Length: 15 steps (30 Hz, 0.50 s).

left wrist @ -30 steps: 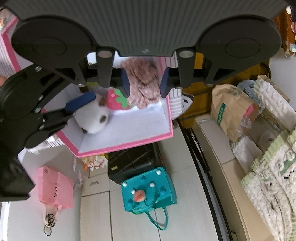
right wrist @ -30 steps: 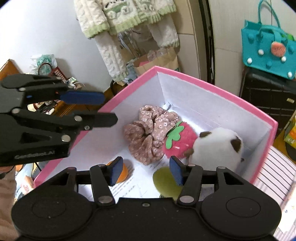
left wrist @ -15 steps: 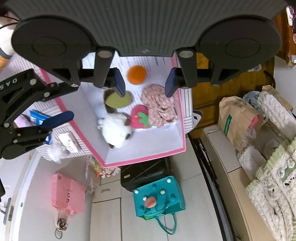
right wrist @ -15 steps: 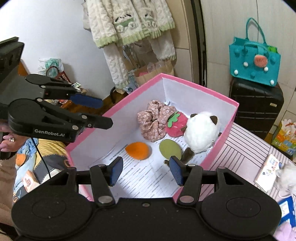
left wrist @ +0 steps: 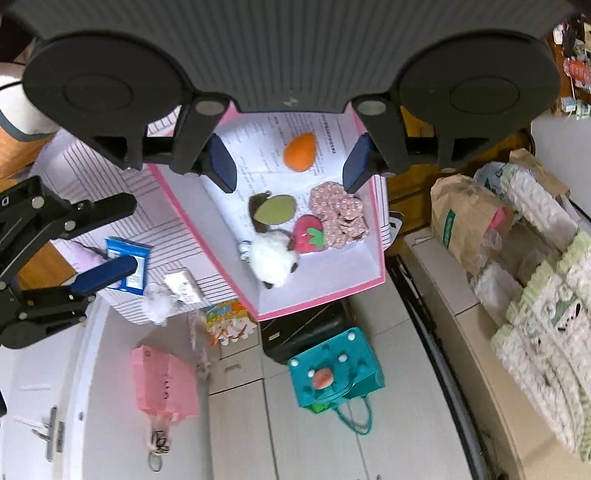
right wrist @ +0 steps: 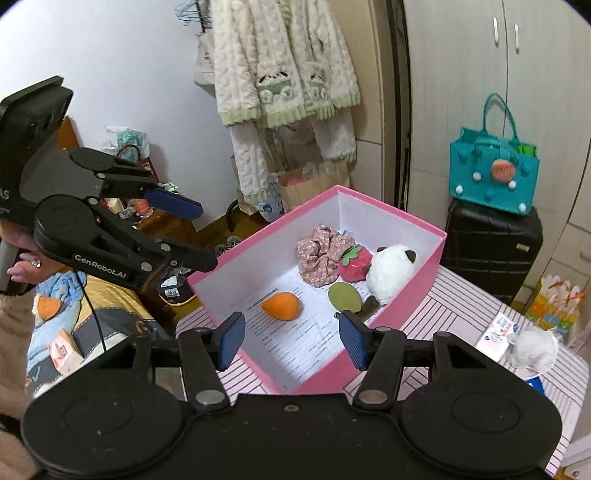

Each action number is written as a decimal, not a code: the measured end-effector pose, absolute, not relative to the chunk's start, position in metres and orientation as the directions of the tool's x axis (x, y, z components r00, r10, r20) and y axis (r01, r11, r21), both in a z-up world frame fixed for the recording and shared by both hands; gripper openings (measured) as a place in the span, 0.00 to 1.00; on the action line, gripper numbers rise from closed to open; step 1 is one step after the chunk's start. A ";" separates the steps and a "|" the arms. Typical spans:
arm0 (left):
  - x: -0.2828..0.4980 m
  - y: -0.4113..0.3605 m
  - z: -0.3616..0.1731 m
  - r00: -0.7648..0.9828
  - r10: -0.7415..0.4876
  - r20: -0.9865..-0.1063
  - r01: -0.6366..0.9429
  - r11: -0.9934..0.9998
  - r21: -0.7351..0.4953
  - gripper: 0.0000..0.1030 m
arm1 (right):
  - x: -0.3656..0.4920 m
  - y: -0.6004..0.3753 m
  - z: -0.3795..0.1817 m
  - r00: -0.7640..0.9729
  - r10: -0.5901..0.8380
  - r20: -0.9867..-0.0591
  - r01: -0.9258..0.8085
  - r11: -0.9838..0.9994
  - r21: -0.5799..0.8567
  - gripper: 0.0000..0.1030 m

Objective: Organize soft objects
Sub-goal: 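Move both tools from the box toward the purple plush on the table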

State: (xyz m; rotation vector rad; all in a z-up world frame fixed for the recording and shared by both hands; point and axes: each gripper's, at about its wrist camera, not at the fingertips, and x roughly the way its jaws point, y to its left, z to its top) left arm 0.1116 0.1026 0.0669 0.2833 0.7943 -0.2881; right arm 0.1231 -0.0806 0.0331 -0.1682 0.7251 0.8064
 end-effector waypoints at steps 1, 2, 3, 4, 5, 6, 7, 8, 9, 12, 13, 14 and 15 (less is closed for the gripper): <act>0.106 0.101 0.069 0.669 -0.151 -0.728 0.364 0.920 0.143 0.62 | 0.116 -0.083 0.035 0.475 0.599 -0.645 -0.713 0.691 0.118 0.60; 0.101 0.099 0.070 0.671 -0.151 -0.726 0.368 0.918 0.148 0.62 | 0.111 -0.084 0.037 0.476 0.600 -0.642 -0.716 0.689 0.112 0.60; 0.097 0.096 0.071 0.673 -0.151 -0.724 0.372 0.915 0.155 0.63 | 0.105 -0.086 0.038 0.474 0.604 -0.640 -0.720 0.685 0.114 0.60; 0.091 0.093 0.071 0.674 -0.152 -0.723 0.380 0.911 0.163 0.63 | 0.099 -0.089 0.040 0.468 0.613 -0.636 -0.722 0.680 0.124 0.61; 0.088 0.090 0.072 0.675 -0.153 -0.722 0.387 0.906 0.170 0.64 | 0.094 -0.091 0.041 0.465 0.618 -0.634 -0.723 0.678 0.132 0.61; 0.083 0.086 0.073 0.675 -0.155 -0.721 0.394 0.902 0.175 0.64 | 0.089 -0.093 0.042 0.465 0.620 -0.632 -0.723 0.678 0.133 0.61; 0.078 0.083 0.073 0.675 -0.157 -0.721 0.401 0.898 0.180 0.65 | 0.082 -0.094 0.042 0.470 0.618 -0.631 -0.724 0.678 0.126 0.61; 0.073 0.080 0.073 0.675 -0.161 -0.720 0.409 0.894 0.183 0.66 | 0.077 -0.095 0.042 0.477 0.614 -0.629 -0.723 0.681 0.116 0.61; 0.069 0.077 0.073 0.674 -0.167 -0.720 0.419 0.889 0.186 0.68 | 0.071 -0.097 0.042 0.485 0.607 -0.629 -0.721 0.685 0.104 0.61; 0.055 0.068 0.073 0.671 -0.187 -0.717 0.448 0.873 0.191 0.71 | 0.056 -0.102 0.039 0.505 0.591 -0.629 -0.716 0.694 0.078 0.63; 0.051 0.065 0.073 0.669 -0.196 -0.717 0.459 0.868 0.191 0.72 | 0.051 -0.105 0.038 0.515 0.585 -0.626 -0.712 0.699 0.067 0.63; 0.047 0.062 0.072 0.666 -0.207 -0.716 0.472 0.861 0.190 0.73 | 0.047 -0.108 0.036 0.522 0.582 -0.623 -0.709 0.703 0.062 0.64; 0.044 0.059 0.072 0.665 -0.212 -0.716 0.478 0.858 0.190 0.75 | 0.043 -0.112 0.034 0.530 0.579 -0.620 -0.703 0.709 0.061 0.64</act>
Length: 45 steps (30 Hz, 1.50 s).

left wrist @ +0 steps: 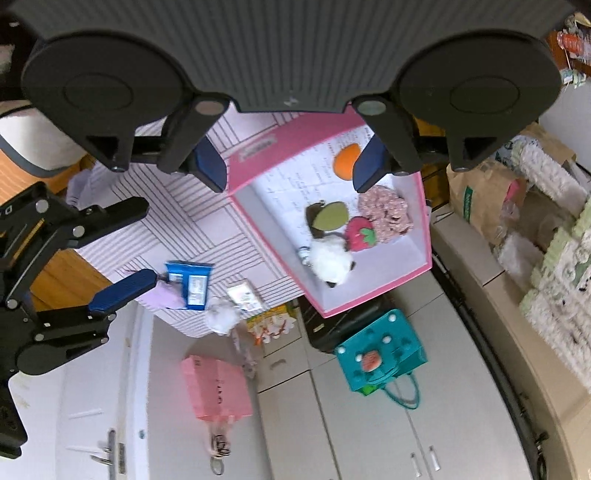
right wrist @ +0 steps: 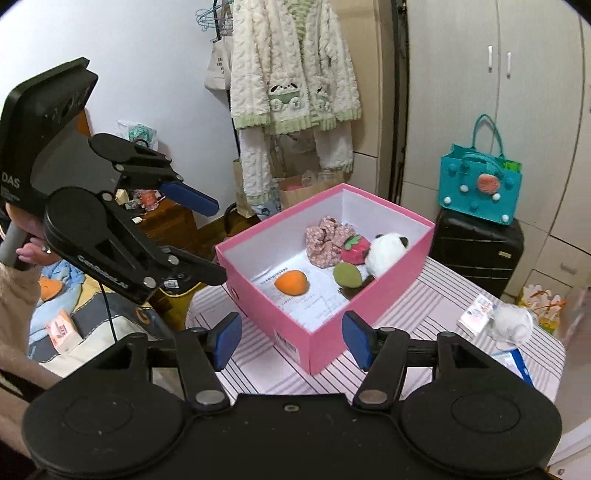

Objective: Organize soft objects
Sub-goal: 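Move both tools from the box toward the purple plush on the table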

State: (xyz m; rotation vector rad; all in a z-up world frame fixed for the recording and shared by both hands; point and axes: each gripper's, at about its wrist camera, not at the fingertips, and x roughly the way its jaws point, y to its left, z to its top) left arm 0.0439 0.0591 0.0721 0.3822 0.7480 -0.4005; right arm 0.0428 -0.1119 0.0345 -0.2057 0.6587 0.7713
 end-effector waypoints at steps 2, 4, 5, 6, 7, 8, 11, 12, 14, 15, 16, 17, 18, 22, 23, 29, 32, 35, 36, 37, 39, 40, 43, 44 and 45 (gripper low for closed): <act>0.038 0.054 0.071 0.665 -0.220 -0.714 0.491 0.849 0.196 0.77 | 0.034 -0.122 0.028 0.551 0.567 -0.612 -0.679 0.731 0.067 0.64; 0.031 0.049 0.068 0.665 -0.227 -0.712 0.503 0.841 0.201 0.77 | 0.025 -0.130 0.021 0.577 0.549 -0.605 -0.661 0.749 0.049 0.65; 0.029 0.046 0.066 0.663 -0.229 -0.713 0.507 0.838 0.203 0.77 | 0.022 -0.133 0.018 0.583 0.543 -0.604 -0.655 0.754 0.047 0.65; 0.027 0.044 0.064 0.659 -0.231 -0.716 0.512 0.835 0.202 0.77 | 0.020 -0.136 0.014 0.585 0.540 -0.605 -0.648 0.760 0.051 0.66; 0.027 0.042 0.062 0.653 -0.234 -0.720 0.518 0.832 0.199 0.77 | 0.018 -0.141 0.010 0.585 0.536 -0.608 -0.641 0.766 0.058 0.66; 0.026 0.040 0.059 0.644 -0.237 -0.727 0.524 0.829 0.194 0.77 | 0.016 -0.144 0.007 0.586 0.533 -0.611 -0.636 0.770 0.062 0.66; 0.024 0.032 0.048 0.613 -0.254 -0.748 0.541 0.825 0.164 0.77 | 0.010 -0.153 -0.003 0.590 0.516 -0.621 -0.620 0.782 0.061 0.66; 0.023 0.029 0.043 0.597 -0.261 -0.759 0.550 0.821 0.151 0.77 | 0.009 -0.155 -0.006 0.592 0.510 -0.624 -0.616 0.786 0.059 0.66; 0.021 0.021 0.035 0.571 -0.275 -0.774 0.572 0.809 0.134 0.77 | 0.006 -0.161 -0.013 0.595 0.501 -0.628 -0.607 0.793 0.057 0.66; 0.019 0.017 0.032 0.565 -0.279 -0.777 0.581 0.803 0.134 0.77 | 0.005 -0.164 -0.016 0.596 0.498 -0.629 -0.604 0.795 0.058 0.67; 0.017 0.013 0.029 0.559 -0.283 -0.779 0.591 0.796 0.135 0.77 | 0.004 -0.167 -0.020 0.597 0.496 -0.630 -0.600 0.798 0.060 0.67; 0.015 0.009 0.026 0.555 -0.290 -0.780 0.601 0.788 0.135 0.77 | 0.002 -0.172 -0.024 0.598 0.494 -0.631 -0.595 0.802 0.063 0.67; 0.013 0.005 0.024 0.551 -0.296 -0.780 0.607 0.784 0.131 0.77 | 0.002 -0.175 -0.027 0.600 0.491 -0.632 -0.589 0.805 0.066 0.68; 0.008 -0.008 0.016 0.535 -0.344 -0.772 0.639 0.763 0.102 0.77 | 0.004 -0.188 -0.040 0.610 0.474 -0.634 -0.564 0.823 0.072 0.69; 0.008 -0.011 0.014 0.538 -0.360 -0.762 0.643 0.760 0.095 0.77 | 0.005 -0.191 -0.043 0.613 0.472 -0.634 -0.559 0.826 0.074 0.69; 0.014 -0.024 0.002 0.556 -0.419 -0.718 0.643 0.764 0.052 0.77 | 0.010 -0.208 -0.057 0.635 0.465 -0.617 -0.539 0.839 0.078 0.72; 0.019 -0.032 -0.004 0.591 -0.426 -0.685 0.633 0.771 0.066 0.77 | 0.014 -0.215 -0.068 0.655 0.459 -0.600 -0.526 0.847 0.074 0.74; 0.024 -0.040 -0.011 0.630 -0.429 -0.647 0.621 0.779 0.089 0.77 | 0.021 -0.221 -0.080 0.685 0.433 -0.585 -0.504 0.862 0.048 0.74; 0.027 -0.042 -0.014 0.641 -0.430 -0.636 0.616 0.783 0.091 0.77 | 0.025 -0.223 -0.084 0.694 0.423 -0.583 -0.493 0.869 0.042 0.74; 0.030 -0.045 -0.017 0.652 -0.432 -0.623 0.608 0.788 0.091 0.77 | 0.029 -0.226 -0.088 0.701 0.413 -0.581 -0.481 0.876 0.043 0.74; 0.037 -0.051 -0.022 0.665 -0.437 -0.606 0.600 0.795 0.086 0.77 | 0.038 -0.233 -0.096 0.712 0.402 -0.576 -0.454 0.889 0.059 0.74; 0.041 -0.055 -0.025 0.668 -0.440 -0.601 0.596 0.799 0.078 0.77 | 0.042 -0.237 -0.100 0.719 0.396 -0.571 -0.439 0.896 0.069 0.74; 0.055 -0.066 -0.035 0.666 -0.459 -0.588 0.593 0.804 0.044 0.77 | 0.053 -0.248 -0.113 0.739 0.375 -0.559 -0.397 0.914 0.089 0.74; 0.059 -0.070 -0.039 0.663 -0.464 -0.587 0.593 0.805 0.033 0.77 | 0.058 -0.251 -0.118 0.748 0.362 -0.556 -0.380 0.921 0.088 0.74; 0.063 -0.073 -0.043 0.659 -0.470 -0.587 0.594 0.805 0.021 0.77 | 0.061 -0.254 -0.122 0.758 0.349 -0.552 -0.367 0.927 0.082 0.75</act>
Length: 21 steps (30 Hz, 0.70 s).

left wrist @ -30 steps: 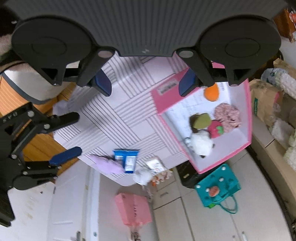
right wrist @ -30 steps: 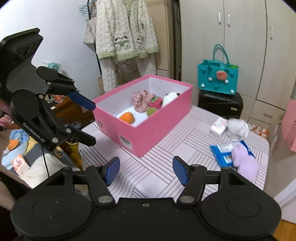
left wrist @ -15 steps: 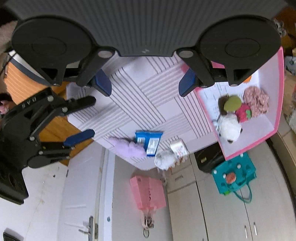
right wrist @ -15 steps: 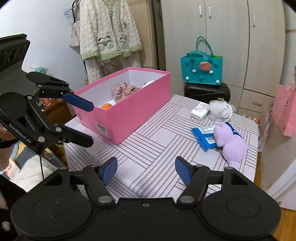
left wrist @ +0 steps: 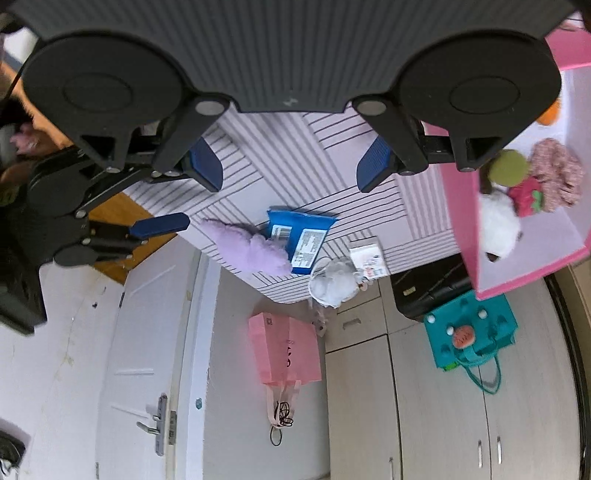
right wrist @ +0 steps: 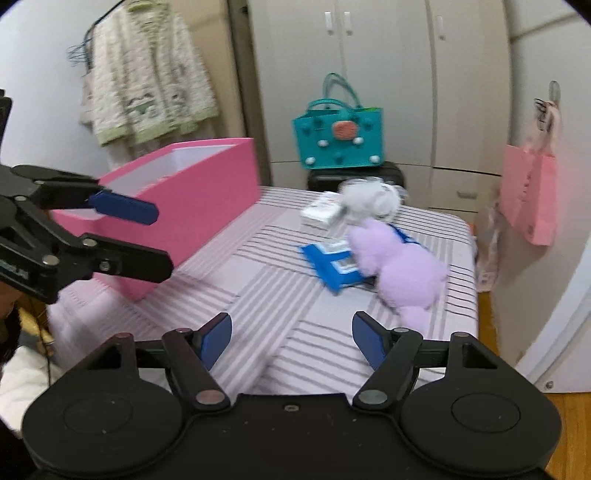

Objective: Organize soft objects
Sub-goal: 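Move both tools from the box toward the purple plush on the table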

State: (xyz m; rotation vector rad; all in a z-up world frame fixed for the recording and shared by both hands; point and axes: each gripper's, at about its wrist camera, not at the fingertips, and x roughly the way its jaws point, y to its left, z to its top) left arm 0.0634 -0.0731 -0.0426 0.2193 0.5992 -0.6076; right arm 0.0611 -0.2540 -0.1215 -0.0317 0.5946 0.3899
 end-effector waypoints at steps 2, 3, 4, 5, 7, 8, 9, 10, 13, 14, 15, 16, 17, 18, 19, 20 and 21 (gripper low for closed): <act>0.072 -0.080 -0.049 0.653 -0.480 -0.586 0.588 0.809 -0.007 0.77 | 0.069 -0.259 -0.129 0.781 0.314 -0.540 -0.335 0.940 0.062 0.76; 0.076 -0.083 -0.051 0.655 -0.483 -0.582 0.584 0.811 -0.017 0.77 | 0.072 -0.262 -0.132 0.789 0.300 -0.536 -0.322 0.945 0.056 0.77; 0.080 -0.085 -0.053 0.659 -0.485 -0.576 0.578 0.816 -0.026 0.77 | 0.076 -0.265 -0.135 0.794 0.289 -0.534 -0.308 0.950 0.056 0.78; 0.084 -0.088 -0.055 0.666 -0.482 -0.570 0.567 0.823 -0.033 0.77 | 0.081 -0.269 -0.137 0.798 0.282 -0.532 -0.295 0.953 0.062 0.78; 0.092 -0.094 -0.059 0.670 -0.482 -0.564 0.560 0.827 -0.041 0.77 | 0.090 -0.276 -0.141 0.805 0.279 -0.524 -0.278 0.957 0.084 0.79; 0.096 -0.097 -0.061 0.673 -0.481 -0.562 0.558 0.829 -0.042 0.77 | 0.095 -0.280 -0.143 0.808 0.281 -0.518 -0.269 0.958 0.101 0.79; 0.100 -0.100 -0.063 0.677 -0.480 -0.557 0.553 0.832 -0.045 0.77 | 0.100 -0.283 -0.144 0.810 0.283 -0.514 -0.262 0.958 0.115 0.80; 0.104 -0.105 -0.065 0.681 -0.482 -0.552 0.549 0.834 -0.050 0.77 | 0.105 -0.287 -0.147 0.812 0.281 -0.512 -0.251 0.959 0.129 0.80; 0.116 -0.119 -0.068 0.694 -0.488 -0.530 0.533 0.842 -0.076 0.77 | 0.120 -0.294 -0.152 0.811 0.270 -0.519 -0.216 0.963 0.163 0.80; 0.120 -0.124 -0.069 0.697 -0.490 -0.524 0.530 0.844 -0.083 0.77 | 0.126 -0.296 -0.154 0.809 0.268 -0.524 -0.208 0.963 0.172 0.80; 0.124 -0.129 -0.069 0.697 -0.493 -0.521 0.530 0.843 -0.089 0.75 | 0.130 -0.298 -0.155 0.807 0.260 -0.530 -0.194 0.965 0.177 0.80; 0.129 -0.135 -0.070 0.693 -0.496 -0.523 0.529 0.843 -0.098 0.71 | 0.134 -0.300 -0.157 0.806 0.250 -0.536 -0.179 0.967 0.181 0.81; 0.135 -0.140 -0.072 0.688 -0.498 -0.528 0.527 0.843 -0.110 0.68 | 0.138 -0.303 -0.159 0.806 0.243 -0.540 -0.165 0.968 0.189 0.81; 0.140 -0.144 -0.074 0.681 -0.502 -0.533 0.526 0.842 -0.121 0.64 | 0.142 -0.305 -0.160 0.803 0.237 -0.546 -0.154 0.969 0.195 0.82; 0.144 -0.149 -0.077 0.677 -0.499 -0.541 0.522 0.844 -0.126 0.62 | 0.146 -0.307 -0.163 0.799 0.232 -0.555 -0.141 0.969 0.203 0.82; 0.149 -0.154 -0.081 0.670 -0.496 -0.553 0.519 0.845 -0.129 0.61 | 0.151 -0.309 -0.165 0.794 0.234 -0.561 -0.134 0.968 0.214 0.82; 0.154 -0.158 -0.085 0.663 -0.491 -0.565 0.513 0.848 -0.134 0.58 | 0.154 -0.310 -0.167 0.791 0.237 -0.564 -0.132 0.966 0.221 0.82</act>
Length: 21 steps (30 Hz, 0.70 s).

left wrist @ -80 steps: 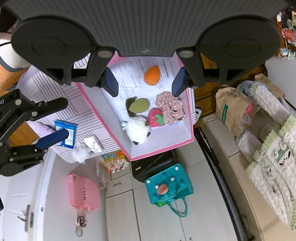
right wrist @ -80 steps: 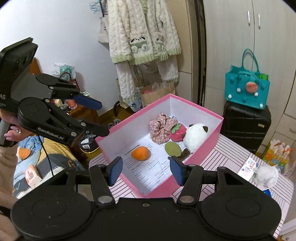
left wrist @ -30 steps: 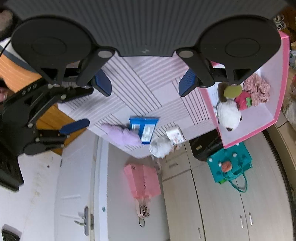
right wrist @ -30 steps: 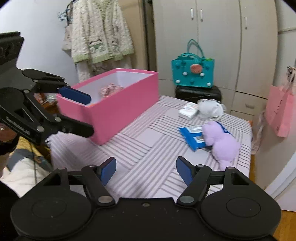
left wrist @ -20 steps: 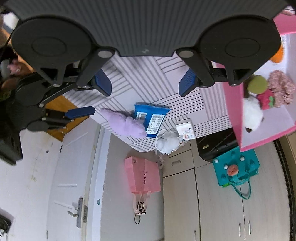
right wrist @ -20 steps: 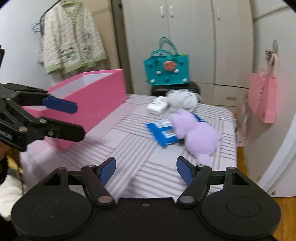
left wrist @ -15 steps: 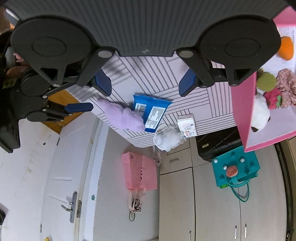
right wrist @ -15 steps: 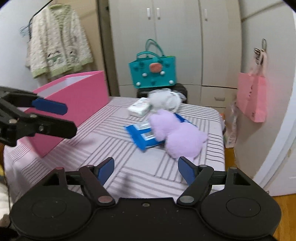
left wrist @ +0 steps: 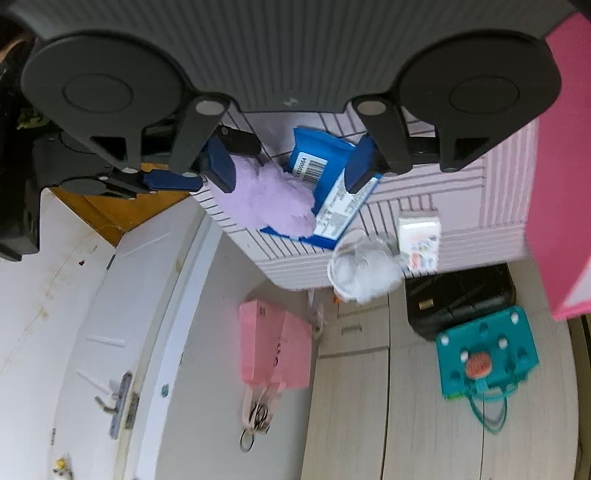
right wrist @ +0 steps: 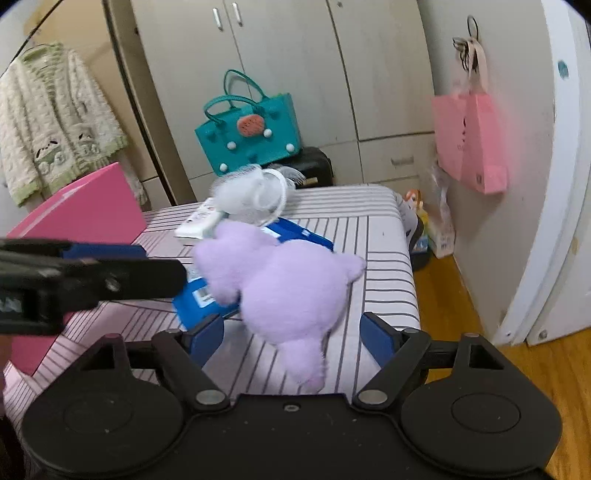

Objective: Organize soft objects
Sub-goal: 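Move both tools from the box toward the purple plush on the table, then grasp the purple plush with the right gripper while the left gripper closes on it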

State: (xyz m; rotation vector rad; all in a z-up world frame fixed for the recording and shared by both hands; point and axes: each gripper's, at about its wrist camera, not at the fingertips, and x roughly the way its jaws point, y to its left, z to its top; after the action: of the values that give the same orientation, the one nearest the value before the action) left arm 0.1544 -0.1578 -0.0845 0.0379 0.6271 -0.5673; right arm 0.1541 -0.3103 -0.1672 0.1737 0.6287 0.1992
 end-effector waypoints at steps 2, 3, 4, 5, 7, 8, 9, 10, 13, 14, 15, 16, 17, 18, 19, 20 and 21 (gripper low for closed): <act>0.165 -0.164 -0.093 0.646 -0.491 -0.585 0.505 0.849 -0.155 0.55 | 0.159 -0.312 -0.170 0.792 0.236 -0.563 -0.126 0.966 0.227 0.82; 0.170 -0.167 -0.095 0.638 -0.492 -0.591 0.499 0.850 -0.169 0.54 | 0.161 -0.312 -0.169 0.792 0.238 -0.562 -0.128 0.965 0.228 0.82; 0.174 -0.169 -0.099 0.634 -0.493 -0.596 0.493 0.851 -0.180 0.54 | 0.163 -0.312 -0.169 0.791 0.245 -0.561 -0.134 0.963 0.232 0.82; 0.177 -0.171 -0.101 0.632 -0.497 -0.594 0.491 0.850 -0.189 0.54 | 0.164 -0.312 -0.168 0.791 0.248 -0.559 -0.136 0.962 0.235 0.82; 0.182 -0.172 -0.105 0.634 -0.514 -0.578 0.489 0.845 -0.215 0.54 | 0.166 -0.309 -0.166 0.792 0.245 -0.558 -0.133 0.963 0.235 0.82; 0.185 -0.171 -0.107 0.635 -0.525 -0.566 0.486 0.842 -0.236 0.54 | 0.167 -0.306 -0.166 0.789 0.249 -0.562 -0.146 0.964 0.223 0.82; 0.187 -0.170 -0.110 0.634 -0.528 -0.565 0.477 0.842 -0.252 0.54 | 0.166 -0.304 -0.166 0.787 0.249 -0.565 -0.155 0.966 0.209 0.82; 0.189 -0.168 -0.112 0.631 -0.533 -0.564 0.470 0.841 -0.269 0.53 | 0.167 -0.301 -0.166 0.787 0.242 -0.567 -0.156 0.968 0.196 0.82; 0.193 -0.167 -0.115 0.635 -0.543 -0.550 0.464 0.837 -0.291 0.43 | 0.169 -0.300 -0.168 0.793 0.224 -0.567 -0.142 0.972 0.186 0.78; 0.193 -0.167 -0.115 0.636 -0.545 -0.546 0.464 0.836 -0.293 0.41 | 0.169 -0.301 -0.169 0.793 0.224 -0.567 -0.137 0.972 0.192 0.72; 0.194 -0.168 -0.115 0.636 -0.549 -0.543 0.465 0.833 -0.298 0.35 | 0.169 -0.301 -0.170 0.796 0.217 -0.565 -0.131 0.973 0.190 0.65; 0.194 -0.167 -0.116 0.634 -0.553 -0.541 0.464 0.831 -0.306 0.34 | 0.168 -0.301 -0.170 0.800 0.203 -0.564 -0.123 0.976 0.178 0.60; 0.195 -0.168 -0.117 0.628 -0.560 -0.540 0.466 0.827 -0.315 0.33 | 0.167 -0.301 -0.169 0.802 0.190 -0.567 -0.122 0.980 0.157 0.59; 0.196 -0.169 -0.118 0.622 -0.567 -0.540 0.468 0.822 -0.324 0.31 | 0.166 -0.300 -0.169 0.805 0.175 -0.567 -0.120 0.984 0.132 0.57; 0.196 -0.170 -0.120 0.614 -0.574 -0.542 0.477 0.817 -0.324 0.30 | 0.165 -0.299 -0.169 0.811 0.158 -0.564 -0.117 0.987 0.108 0.56; 0.196 -0.171 -0.120 0.609 -0.576 -0.545 0.488 0.814 -0.315 0.30 | 0.164 -0.297 -0.169 0.814 0.148 -0.562 -0.119 0.989 0.088 0.56; 0.196 -0.172 -0.121 0.607 -0.578 -0.545 0.494 0.812 -0.310 0.30 | 0.163 -0.297 -0.169 0.816 0.144 -0.560 -0.120 0.990 0.079 0.56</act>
State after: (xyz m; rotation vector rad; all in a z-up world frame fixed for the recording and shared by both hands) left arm 0.1958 -0.1720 -0.1212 -0.1327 0.6765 -0.6217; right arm 0.1628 -0.2968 -0.1695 0.0409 0.6004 0.1405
